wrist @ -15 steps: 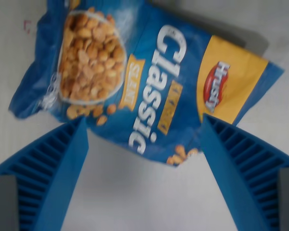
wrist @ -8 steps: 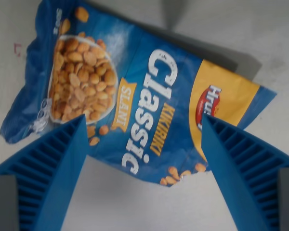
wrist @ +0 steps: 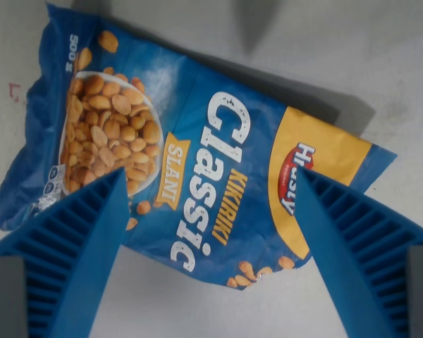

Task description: Move above the blue bag

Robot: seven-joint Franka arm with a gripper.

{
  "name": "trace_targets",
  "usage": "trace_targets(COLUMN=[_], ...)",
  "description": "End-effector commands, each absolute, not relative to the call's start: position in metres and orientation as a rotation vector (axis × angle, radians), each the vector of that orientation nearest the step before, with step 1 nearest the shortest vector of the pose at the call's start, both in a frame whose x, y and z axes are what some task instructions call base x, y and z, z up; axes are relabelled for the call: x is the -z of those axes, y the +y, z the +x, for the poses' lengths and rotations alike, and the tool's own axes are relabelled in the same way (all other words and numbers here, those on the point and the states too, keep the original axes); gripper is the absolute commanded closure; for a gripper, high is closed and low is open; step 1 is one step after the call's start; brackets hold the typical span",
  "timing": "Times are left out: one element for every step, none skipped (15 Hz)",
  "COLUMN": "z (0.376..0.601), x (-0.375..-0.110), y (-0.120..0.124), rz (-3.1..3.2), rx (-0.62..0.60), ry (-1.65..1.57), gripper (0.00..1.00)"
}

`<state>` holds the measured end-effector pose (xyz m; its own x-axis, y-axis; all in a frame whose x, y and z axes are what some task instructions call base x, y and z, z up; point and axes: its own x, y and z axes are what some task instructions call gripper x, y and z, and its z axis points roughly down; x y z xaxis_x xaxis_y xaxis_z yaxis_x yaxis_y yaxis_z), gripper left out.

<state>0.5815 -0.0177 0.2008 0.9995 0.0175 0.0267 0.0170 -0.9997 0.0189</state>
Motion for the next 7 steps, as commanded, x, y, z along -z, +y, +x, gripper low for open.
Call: trace_targets(z=[0.5914,0.592,0.5925,0.5929,0.5933,0.5933,0.5933], x=[-0.1995,-0.1994,-0.1994,-0.1994,-0.1994,-0.1994,-0.1994], y=[-0.0225,-0.0228,-0.0229,-0.0231,-0.0232,-0.0232,-0.0232], rz=[3.167,3.167,3.168,3.168,3.168,3.168,3.168], rx=[-0.024,-0.02,-0.015,-0.012,-0.008,-0.008,-0.008], ry=[0.061,0.061,0.061,0.061,0.063,0.063,0.063], gripper=[0.0,0.0,0.0,0.0,0.0,0.0,0.0])
